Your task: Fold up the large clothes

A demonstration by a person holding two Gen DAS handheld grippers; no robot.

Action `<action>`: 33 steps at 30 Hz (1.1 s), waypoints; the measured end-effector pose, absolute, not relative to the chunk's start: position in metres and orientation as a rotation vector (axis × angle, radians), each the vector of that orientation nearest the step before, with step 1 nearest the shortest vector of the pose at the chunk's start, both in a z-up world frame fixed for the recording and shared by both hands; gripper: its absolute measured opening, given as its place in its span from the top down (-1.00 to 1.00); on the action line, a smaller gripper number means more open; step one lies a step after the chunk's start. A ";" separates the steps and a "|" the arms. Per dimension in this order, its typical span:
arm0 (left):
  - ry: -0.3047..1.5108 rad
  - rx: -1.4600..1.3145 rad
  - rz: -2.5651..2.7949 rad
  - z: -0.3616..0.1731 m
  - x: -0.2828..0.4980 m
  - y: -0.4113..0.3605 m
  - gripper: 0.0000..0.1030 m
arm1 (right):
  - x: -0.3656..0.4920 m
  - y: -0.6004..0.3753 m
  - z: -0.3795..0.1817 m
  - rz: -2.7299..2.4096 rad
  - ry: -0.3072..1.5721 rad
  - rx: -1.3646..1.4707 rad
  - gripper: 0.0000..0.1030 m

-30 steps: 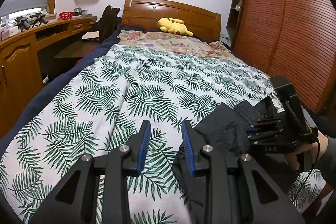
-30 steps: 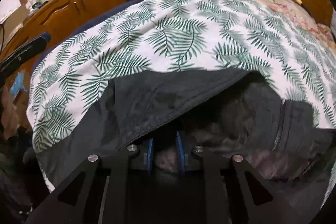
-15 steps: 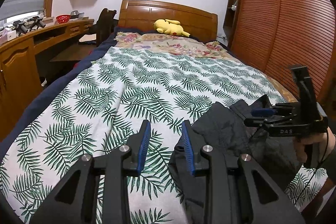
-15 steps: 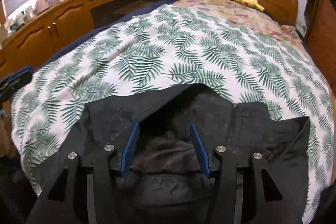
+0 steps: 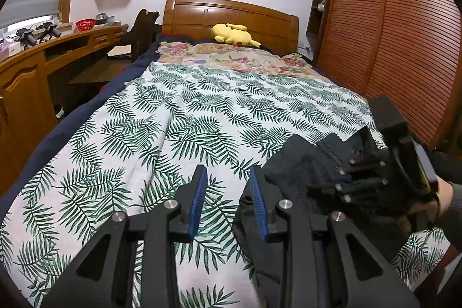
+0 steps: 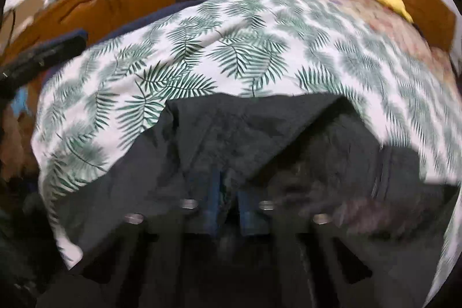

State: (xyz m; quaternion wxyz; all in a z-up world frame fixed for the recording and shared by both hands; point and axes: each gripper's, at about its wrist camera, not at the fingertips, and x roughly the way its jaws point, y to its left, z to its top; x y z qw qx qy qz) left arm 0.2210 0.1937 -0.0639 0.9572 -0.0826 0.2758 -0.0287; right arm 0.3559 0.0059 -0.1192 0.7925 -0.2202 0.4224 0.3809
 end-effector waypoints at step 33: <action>0.581 -0.148 -0.118 -0.064 0.234 0.170 0.44 | 0.476 -0.021 -0.057 0.489 0.619 -0.576 -0.23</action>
